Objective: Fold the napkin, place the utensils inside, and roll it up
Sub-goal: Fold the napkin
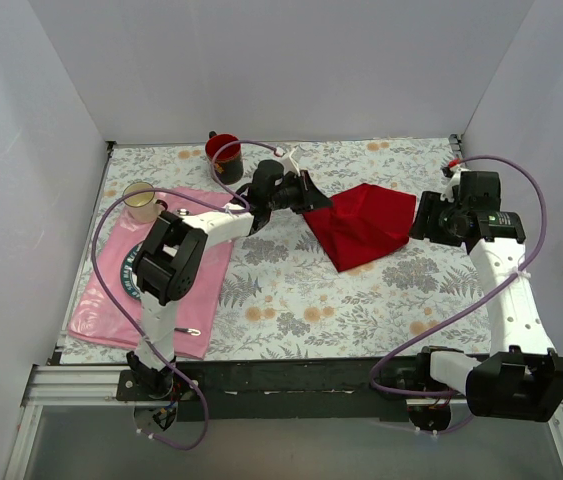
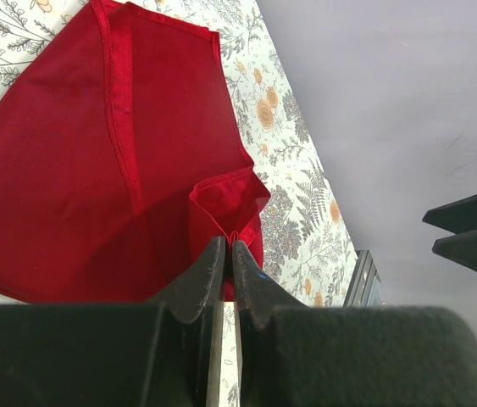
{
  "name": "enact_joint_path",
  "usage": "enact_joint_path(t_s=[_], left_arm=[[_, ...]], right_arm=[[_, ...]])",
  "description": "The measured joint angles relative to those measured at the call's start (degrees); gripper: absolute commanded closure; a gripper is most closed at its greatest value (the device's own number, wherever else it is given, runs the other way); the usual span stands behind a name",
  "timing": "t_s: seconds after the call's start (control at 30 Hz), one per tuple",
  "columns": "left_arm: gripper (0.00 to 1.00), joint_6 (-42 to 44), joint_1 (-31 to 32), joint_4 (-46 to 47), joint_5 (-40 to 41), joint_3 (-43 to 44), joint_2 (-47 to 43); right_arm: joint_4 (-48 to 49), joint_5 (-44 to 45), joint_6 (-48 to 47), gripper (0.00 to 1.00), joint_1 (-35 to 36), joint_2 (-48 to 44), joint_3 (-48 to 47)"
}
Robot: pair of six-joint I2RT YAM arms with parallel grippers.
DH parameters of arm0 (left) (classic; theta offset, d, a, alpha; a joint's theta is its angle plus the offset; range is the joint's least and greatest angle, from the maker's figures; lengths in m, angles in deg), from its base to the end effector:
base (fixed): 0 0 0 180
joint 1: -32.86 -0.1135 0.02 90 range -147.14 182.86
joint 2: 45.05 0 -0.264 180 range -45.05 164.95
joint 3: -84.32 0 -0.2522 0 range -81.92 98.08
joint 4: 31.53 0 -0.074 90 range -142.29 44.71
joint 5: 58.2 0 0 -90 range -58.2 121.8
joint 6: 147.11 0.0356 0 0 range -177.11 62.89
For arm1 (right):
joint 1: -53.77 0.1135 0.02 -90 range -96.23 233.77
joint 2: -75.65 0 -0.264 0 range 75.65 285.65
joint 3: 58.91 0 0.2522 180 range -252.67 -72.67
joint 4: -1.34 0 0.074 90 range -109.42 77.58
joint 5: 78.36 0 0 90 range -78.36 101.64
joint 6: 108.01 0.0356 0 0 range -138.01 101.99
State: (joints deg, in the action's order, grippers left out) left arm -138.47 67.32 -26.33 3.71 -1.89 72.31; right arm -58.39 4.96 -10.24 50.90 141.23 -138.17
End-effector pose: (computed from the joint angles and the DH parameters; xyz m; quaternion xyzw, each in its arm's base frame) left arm 0.3801 -0.2812 0.2139 -0.1828 0.7782 -0.5855 0.1349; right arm 0.2317 -0.0075 0.3348 0.0641 0.9238 0.0699 0.3709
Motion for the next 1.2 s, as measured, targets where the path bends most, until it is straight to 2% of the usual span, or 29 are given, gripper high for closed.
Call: enact_joint_path(t_s=[0.3, 0.4, 0.5, 0.53, 0.57, 0.63, 0.67, 0.7, 0.73, 0.87, 1.03, 1.1, 1.13, 1.2], left_arm=[[1.00, -0.35, -1.46, 0.83, 0.02, -0.94, 0.94], [0.95, -0.50, -2.10, 0.92, 0.26, -1.01, 1.84], [0.85, -0.57, -2.40, 0.35, 2.14, -1.03, 3.04], [0.79, -0.44, -2.43, -0.09, 2.86, -1.03, 3.32], [0.65, -0.33, -2.45, -1.18, 4.00, -1.01, 3.54], [0.56, 0.22, -2.47, -3.78, 6.34, -0.46, 3.98], [0.41, 0.39, -2.47, -5.73, 7.41, 0.46, 4.24], [0.13, 0.61, -2.47, -7.82, 8.74, 1.36, 4.31], [0.05, 1.16, -2.47, -9.49, 10.19, 2.16, 4.28], [0.08, 2.82, -2.16, -14.01, 15.37, 3.61, 2.73], [0.28, 6.56, -1.42, -18.71, 16.98, 5.38, 1.51], [0.28, 6.97, -1.07, -18.12, 15.02, 5.01, 1.27], [0.22, 6.97, -0.90, -17.22, 13.33, 4.55, 1.25], [0.19, 6.51, -0.42, -16.28, 10.27, 4.02, 1.29]], right_arm=[[2.10, -0.09, 1.18, 0.37, 3.96, 1.55, 1.81], [3.06, -0.13, 1.75, 0.37, 5.99, 2.34, 2.58], [5.73, -0.37, 2.91, 0.37, 8.37, 3.76, 4.28], [6.71, -0.57, 3.23, 0.37, 8.85, 4.24, 4.90], [8.39, -1.05, 3.74, 0.37, 9.49, 5.07, 5.90], [10.69, -1.55, 4.39, 0.37, 10.47, 7.10, 7.26], [10.95, -1.62, 4.52, 0.37, 10.78, 8.24, 7.34], [11.50, -1.66, 4.57, 0.37, 11.02, 9.53, 7.32], [11.93, -1.64, 4.52, 0.37, 11.21, 10.69, 7.32], [12.15, -0.50, 4.28, 0.37, 11.30, 12.09, 7.30], [13.33, 0.50, 4.04, 0.37, 11.30, 12.33, 7.23], [13.97, 0.90, 4.07, 0.37, 11.30, 13.03, 7.21], [14.32, 0.98, 4.07, 0.37, 11.30, 13.51, 7.21], [14.73, 1.42, 4.07, 0.37, 11.26, 15.04, 7.15]])
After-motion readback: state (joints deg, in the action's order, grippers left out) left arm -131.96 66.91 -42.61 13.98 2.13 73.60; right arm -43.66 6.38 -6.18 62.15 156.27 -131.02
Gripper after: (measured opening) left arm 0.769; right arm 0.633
